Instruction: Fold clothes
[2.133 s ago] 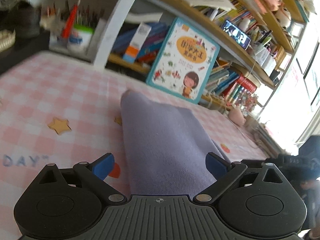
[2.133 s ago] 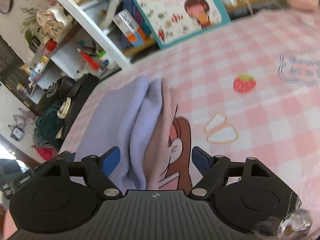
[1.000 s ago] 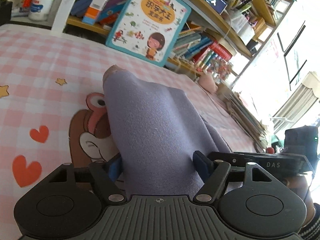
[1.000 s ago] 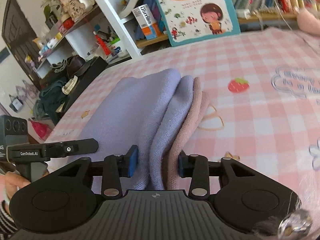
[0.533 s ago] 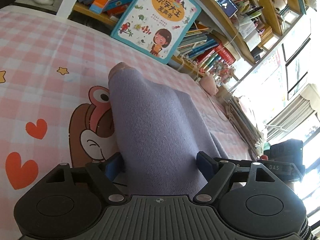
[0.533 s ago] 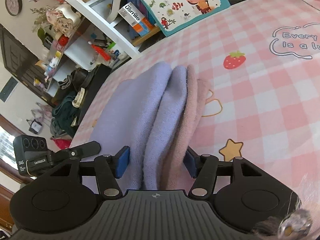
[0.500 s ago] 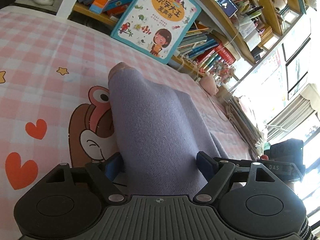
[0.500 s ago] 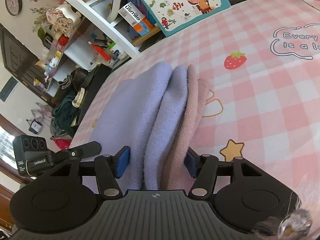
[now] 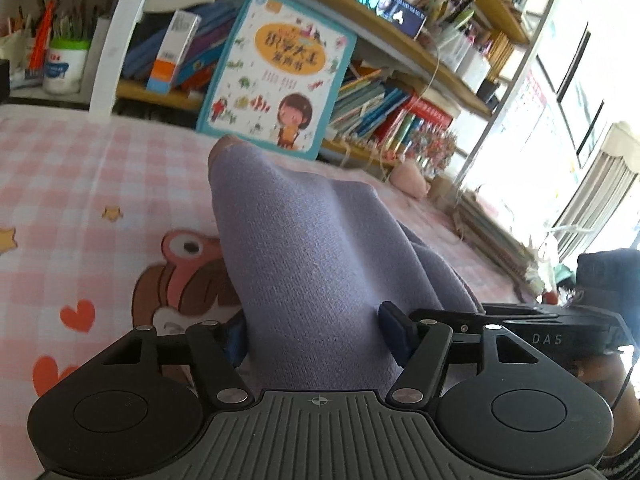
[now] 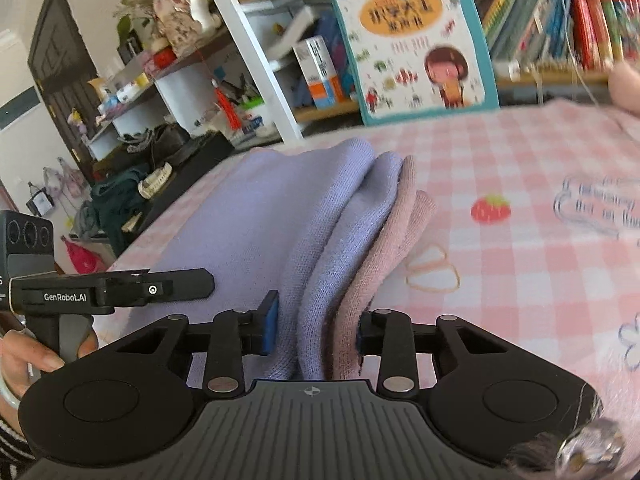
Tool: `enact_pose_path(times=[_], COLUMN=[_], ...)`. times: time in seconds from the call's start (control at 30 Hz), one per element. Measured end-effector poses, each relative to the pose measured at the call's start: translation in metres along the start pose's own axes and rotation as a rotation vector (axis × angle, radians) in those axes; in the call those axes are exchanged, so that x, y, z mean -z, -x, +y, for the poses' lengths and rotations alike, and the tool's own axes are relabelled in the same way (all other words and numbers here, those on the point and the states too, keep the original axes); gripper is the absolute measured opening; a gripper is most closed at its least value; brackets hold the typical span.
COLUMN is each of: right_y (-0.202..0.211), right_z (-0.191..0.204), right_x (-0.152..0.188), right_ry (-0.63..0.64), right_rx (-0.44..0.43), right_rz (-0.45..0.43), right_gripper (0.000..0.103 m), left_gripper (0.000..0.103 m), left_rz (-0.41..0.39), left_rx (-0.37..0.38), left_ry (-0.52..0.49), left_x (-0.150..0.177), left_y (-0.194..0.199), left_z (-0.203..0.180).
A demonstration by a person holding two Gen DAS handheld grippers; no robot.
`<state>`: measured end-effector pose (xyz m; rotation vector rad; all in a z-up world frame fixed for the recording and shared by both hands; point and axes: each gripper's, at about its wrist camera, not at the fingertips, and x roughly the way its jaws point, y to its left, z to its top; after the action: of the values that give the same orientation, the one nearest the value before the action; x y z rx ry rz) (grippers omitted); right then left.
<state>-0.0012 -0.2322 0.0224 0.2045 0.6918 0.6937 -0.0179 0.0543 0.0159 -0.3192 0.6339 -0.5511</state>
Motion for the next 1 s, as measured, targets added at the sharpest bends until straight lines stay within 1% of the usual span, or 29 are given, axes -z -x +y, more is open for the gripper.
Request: enact_pose_path(times=[0.1, 0.2, 0.47, 0.7, 1.0], right_y=[0.002, -0.001, -0.028, -0.059, -0.094], right_z=[0.000, 0.000, -0.012, -0.025, -0.057], right_x=[-0.011, -0.022, -0.058, -0.090, -0.120], right_ry=[0.008, 0.019, 0.014, 0.028, 0.003], right_rx=[-0.007, -0.003, -0.012, -0.003, 0.007], right_rz=[-0.019, -0.022, -0.007, -0.002, -0.005], right_gripper=[0.031, 0.031, 0.031, 0.031, 0.031], left_gripper=[0.066, 0.066, 0.066, 0.066, 0.066], left_rz=[-0.012, -0.019, -0.004, 0.005, 0.014], left_rx=[0.018, 0.017, 0.009, -0.012, -0.018], left_ry=[0.023, 0.023, 0.066, 0.078, 0.076], left_x=[-0.010, -0.020, -0.052, -0.082, -0.111], left_y=[0.000, -0.004, -0.025, -0.053, -0.097], left_z=[0.003, 0.005, 0.026, 0.044, 0.066])
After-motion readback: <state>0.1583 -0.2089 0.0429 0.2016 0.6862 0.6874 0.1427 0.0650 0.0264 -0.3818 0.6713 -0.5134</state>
